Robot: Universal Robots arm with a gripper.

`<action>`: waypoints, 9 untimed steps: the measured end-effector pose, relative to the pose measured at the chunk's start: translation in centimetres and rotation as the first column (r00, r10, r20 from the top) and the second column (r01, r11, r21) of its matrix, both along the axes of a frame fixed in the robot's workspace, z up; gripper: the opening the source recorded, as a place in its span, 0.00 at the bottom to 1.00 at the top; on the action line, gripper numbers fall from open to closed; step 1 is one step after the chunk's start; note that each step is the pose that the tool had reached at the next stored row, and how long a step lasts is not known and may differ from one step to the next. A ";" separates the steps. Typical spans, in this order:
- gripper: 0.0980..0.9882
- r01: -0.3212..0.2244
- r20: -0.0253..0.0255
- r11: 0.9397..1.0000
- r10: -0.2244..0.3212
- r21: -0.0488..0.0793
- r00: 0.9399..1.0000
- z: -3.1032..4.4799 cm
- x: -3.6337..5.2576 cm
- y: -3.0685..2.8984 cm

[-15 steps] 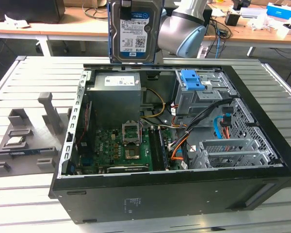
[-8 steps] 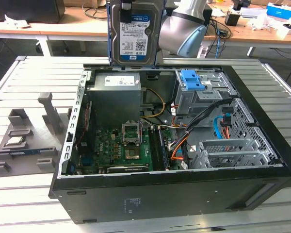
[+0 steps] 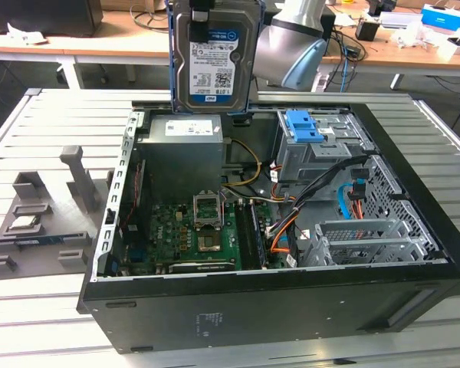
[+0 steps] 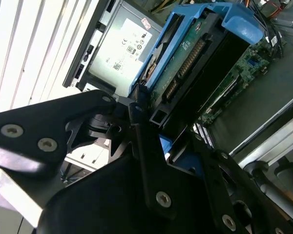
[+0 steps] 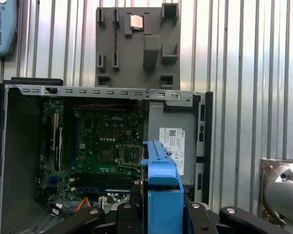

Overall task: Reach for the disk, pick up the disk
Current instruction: 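Pick up the disk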

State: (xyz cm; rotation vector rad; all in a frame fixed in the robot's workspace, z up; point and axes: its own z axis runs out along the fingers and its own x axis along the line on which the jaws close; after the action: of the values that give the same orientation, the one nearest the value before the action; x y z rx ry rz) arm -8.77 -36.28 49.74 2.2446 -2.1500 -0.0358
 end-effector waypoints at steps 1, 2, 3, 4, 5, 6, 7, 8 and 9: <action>0.30 0.000 0.000 1.000 0.000 0.000 1.000 0.00 0.00 -0.19; 0.30 0.000 0.000 1.000 0.000 0.000 1.000 -0.01 0.00 -0.33; 0.30 0.000 0.000 1.000 0.000 0.000 1.000 -0.01 0.00 -0.51; 0.30 0.000 0.000 1.000 0.000 0.000 1.000 -0.02 0.00 -0.68; 0.30 0.000 0.000 1.000 0.000 0.000 1.000 -0.02 0.00 -1.03; 0.30 0.000 0.000 1.000 0.000 0.000 1.000 -0.03 0.00 -1.51; 0.30 0.000 0.000 1.000 0.000 -0.001 1.000 -0.04 0.00 -1.93; 0.30 0.000 0.000 1.000 0.000 -0.001 1.000 -0.05 0.00 -2.26; 0.30 0.000 0.000 1.000 0.000 -0.001 1.000 -0.05 0.00 -2.62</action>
State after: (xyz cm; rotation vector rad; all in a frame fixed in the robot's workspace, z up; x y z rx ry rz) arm -8.77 -38.91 49.69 2.2441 -2.1495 -0.0347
